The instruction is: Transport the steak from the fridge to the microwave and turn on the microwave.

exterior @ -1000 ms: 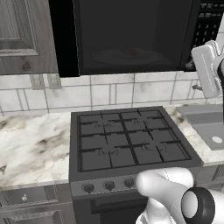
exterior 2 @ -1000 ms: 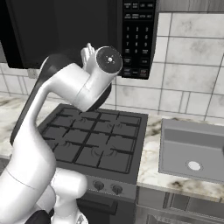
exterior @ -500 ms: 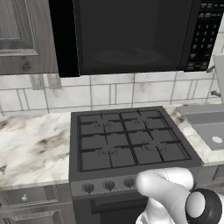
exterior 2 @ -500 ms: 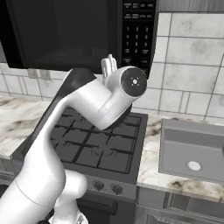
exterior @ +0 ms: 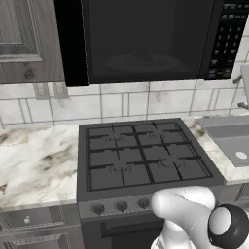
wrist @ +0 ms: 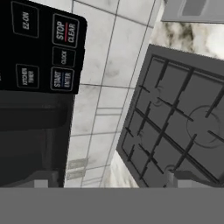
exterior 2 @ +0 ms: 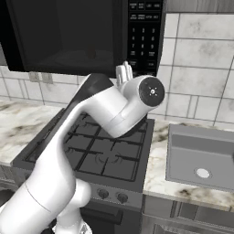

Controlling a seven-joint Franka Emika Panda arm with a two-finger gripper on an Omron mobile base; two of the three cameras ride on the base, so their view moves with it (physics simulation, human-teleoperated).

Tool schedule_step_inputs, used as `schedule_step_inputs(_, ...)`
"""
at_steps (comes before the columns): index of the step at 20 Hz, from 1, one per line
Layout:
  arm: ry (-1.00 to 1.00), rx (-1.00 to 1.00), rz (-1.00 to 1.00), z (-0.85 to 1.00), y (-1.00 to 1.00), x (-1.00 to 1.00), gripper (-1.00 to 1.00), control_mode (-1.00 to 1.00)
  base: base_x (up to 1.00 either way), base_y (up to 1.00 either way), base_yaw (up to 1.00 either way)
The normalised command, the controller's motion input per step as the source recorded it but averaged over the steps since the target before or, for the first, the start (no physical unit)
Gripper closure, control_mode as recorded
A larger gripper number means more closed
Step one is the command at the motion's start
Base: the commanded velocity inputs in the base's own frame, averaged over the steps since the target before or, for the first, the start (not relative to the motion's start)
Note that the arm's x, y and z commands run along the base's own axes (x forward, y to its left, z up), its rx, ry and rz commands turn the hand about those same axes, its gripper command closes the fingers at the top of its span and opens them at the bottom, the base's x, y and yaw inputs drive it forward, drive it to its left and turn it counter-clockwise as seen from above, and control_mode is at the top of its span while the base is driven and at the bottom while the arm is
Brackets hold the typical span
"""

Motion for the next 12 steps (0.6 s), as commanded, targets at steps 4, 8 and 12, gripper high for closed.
schedule_step_inputs(4, 0.0, 0.0, 0.0, -0.14, -0.04, 0.17, -1.0, -1.0, 0.0, 0.0, 0.0)
schedule_step_inputs(8, 0.0, 0.0, 0.0, -0.1, 0.0, 0.24, -1.0, -1.0, 0.0, 0.0, 0.0)
schedule_step_inputs(12, 0.0, 0.0, 0.0, -0.08, 0.05, 0.26, -1.0, -1.0, 0.0, 0.0, 0.0)
